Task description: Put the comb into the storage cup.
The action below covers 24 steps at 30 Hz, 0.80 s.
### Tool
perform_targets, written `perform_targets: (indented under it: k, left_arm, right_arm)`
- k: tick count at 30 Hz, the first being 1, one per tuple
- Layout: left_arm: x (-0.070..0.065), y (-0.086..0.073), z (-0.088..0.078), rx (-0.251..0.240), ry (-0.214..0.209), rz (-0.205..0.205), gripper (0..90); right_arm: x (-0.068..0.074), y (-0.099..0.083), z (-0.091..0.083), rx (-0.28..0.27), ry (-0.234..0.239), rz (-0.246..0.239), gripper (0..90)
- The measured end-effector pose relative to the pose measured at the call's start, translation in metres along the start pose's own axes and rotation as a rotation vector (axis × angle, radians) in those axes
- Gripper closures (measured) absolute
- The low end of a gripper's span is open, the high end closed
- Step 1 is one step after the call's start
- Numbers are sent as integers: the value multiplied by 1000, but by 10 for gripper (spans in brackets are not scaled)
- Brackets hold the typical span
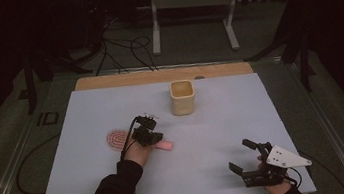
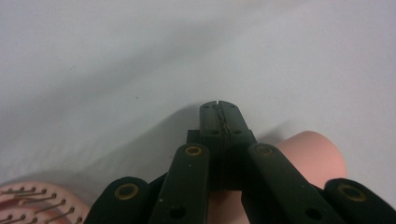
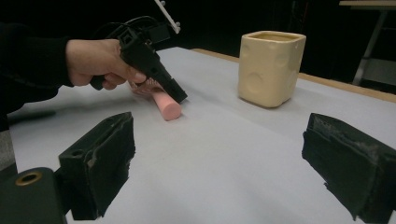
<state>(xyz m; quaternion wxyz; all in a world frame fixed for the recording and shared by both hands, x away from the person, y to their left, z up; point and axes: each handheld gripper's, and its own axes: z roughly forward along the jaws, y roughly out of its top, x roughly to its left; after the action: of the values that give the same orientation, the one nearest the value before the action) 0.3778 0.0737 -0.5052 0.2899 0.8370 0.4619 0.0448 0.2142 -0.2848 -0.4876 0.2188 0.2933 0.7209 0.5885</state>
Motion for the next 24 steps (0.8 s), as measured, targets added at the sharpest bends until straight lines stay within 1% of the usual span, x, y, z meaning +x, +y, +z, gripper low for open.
perform_targets:
  k: [9, 11, 12, 15, 17, 20, 21, 24]
  left_arm:
    - [-6, -9, -4, 25, -29, 29, 900]
    - [-7, -11, -7, 31, -26, 36, 900]
    - [-8, -14, -9, 39, -33, 46, 900]
    - [-9, -16, -10, 41, -32, 50, 900]
    - [-10, -20, -14, 45, -35, 60, 900]
    - [-11, -25, -17, 45, -42, 61, 900]
    - [-11, -27, -19, 48, -35, 66, 900]
    - [-11, -34, -24, 53, -36, 71, 900]
  right_arm:
    - [1, 0, 0, 3, 0, -3, 92]
    - [0, 0, 1, 2, 0, -1, 91]
    - [0, 0, 1, 0, 3, 1, 91]
    - [0, 0, 1, 3, -1, -3, 91]
    - [0, 0, 1, 1, -1, -2, 91]
    - [0, 0, 0, 1, -4, 2, 92]
    - [0, 0, 0, 0, -5, 1, 92]
    - [0, 0, 1, 3, -4, -1, 91]
